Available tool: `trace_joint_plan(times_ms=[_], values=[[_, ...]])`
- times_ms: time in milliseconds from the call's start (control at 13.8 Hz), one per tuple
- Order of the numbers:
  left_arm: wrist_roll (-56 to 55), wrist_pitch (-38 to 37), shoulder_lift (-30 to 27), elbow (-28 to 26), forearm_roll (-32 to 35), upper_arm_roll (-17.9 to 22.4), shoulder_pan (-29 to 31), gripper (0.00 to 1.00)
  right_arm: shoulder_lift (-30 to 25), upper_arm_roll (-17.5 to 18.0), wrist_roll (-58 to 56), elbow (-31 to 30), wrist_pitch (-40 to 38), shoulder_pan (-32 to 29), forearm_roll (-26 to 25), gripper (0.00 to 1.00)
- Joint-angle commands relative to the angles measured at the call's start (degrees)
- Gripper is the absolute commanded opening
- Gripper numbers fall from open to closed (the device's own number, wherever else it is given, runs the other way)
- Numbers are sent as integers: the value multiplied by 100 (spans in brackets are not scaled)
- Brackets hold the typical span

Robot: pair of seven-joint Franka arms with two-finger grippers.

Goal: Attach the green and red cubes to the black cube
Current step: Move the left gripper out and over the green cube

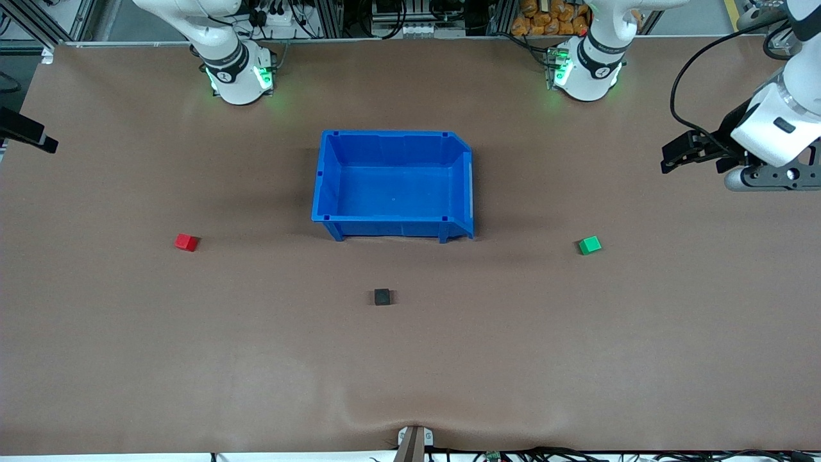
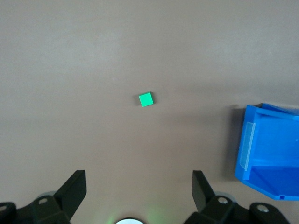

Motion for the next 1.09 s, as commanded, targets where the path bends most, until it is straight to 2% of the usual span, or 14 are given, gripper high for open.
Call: trace_joint_plan(times_ms=[0,1016], values=[[47,-128,114,152,91,-5,31,100,26,49,-4,72,-56,-89,15,100],[443,-128,351,152,82,40,260,100,70,41,-4,72,-56,-89,6,100]])
